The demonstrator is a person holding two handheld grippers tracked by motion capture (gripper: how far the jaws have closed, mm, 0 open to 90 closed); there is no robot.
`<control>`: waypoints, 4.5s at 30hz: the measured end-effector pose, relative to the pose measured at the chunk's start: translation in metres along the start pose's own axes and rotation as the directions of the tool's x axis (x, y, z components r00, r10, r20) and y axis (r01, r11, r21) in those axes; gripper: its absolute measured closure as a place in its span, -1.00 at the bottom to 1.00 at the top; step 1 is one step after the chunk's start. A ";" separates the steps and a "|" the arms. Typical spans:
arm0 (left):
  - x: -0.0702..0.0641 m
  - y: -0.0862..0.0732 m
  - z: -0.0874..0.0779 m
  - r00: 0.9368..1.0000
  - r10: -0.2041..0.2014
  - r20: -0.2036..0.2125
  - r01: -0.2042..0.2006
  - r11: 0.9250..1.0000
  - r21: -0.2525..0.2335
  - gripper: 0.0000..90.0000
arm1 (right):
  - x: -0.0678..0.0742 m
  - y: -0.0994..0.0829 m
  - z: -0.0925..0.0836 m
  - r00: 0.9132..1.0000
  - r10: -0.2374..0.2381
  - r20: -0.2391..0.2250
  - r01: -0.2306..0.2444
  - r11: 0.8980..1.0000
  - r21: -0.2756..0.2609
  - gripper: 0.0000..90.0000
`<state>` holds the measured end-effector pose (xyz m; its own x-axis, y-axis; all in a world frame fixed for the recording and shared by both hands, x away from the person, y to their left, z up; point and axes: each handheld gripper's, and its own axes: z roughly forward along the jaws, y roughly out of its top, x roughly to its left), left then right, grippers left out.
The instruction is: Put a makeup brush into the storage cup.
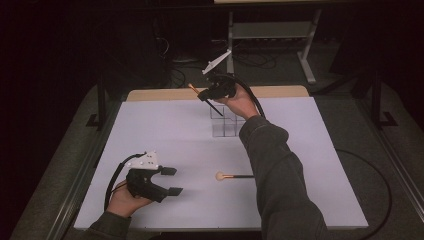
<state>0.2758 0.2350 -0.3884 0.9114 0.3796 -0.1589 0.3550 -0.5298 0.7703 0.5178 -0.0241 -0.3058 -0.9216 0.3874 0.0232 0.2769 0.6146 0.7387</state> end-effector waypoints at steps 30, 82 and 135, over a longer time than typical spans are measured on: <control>0.000 0.000 -0.001 1.000 -0.009 -0.003 0.009 1.000 -0.003 -0.38 | 0.003 -0.012 0.007 1.000 -0.005 0.014 0.005 1.000 0.006 0.83; 0.002 -0.001 0.004 1.000 0.001 -0.002 -0.001 1.000 0.020 -0.41 | 0.006 -0.052 -0.005 0.998 0.047 0.041 -0.048 0.998 0.026 0.71; 0.002 -0.002 0.010 1.000 -0.003 -0.004 0.003 0.999 0.040 -0.43 | 0.035 -0.092 -0.050 0.998 0.064 -0.005 -0.064 0.998 -0.011 0.32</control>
<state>0.2786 0.2293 -0.3962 0.9093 0.3846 -0.1587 0.3660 -0.5581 0.7447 0.4465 -0.1020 -0.3394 -0.9033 0.4226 0.0743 0.3328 0.5810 0.7427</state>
